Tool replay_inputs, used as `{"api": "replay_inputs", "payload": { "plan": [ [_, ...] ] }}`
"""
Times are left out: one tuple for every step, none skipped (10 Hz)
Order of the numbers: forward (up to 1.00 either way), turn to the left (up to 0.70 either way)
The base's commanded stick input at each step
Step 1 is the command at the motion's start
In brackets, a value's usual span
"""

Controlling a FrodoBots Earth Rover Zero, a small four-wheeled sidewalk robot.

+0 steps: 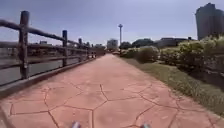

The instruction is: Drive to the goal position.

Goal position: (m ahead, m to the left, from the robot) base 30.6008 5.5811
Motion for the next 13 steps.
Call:
{"api": "replay_inputs", "payload": {
  "plan": [
    [0.85, 0.00],
    [0.85, 0.00],
    [0.85, 0.00],
    [0.85, 0.00],
    [0.85, 0.00],
    [0.85, 0.00],
    [0.85, 0.00],
    [0.85, 0.00],
    [0.85, 0.00],
    [0.85, 0.00],
    [0.85, 0.00],
    [0.85, 0.00],
    [0.85, 0.00]
  ]
}}
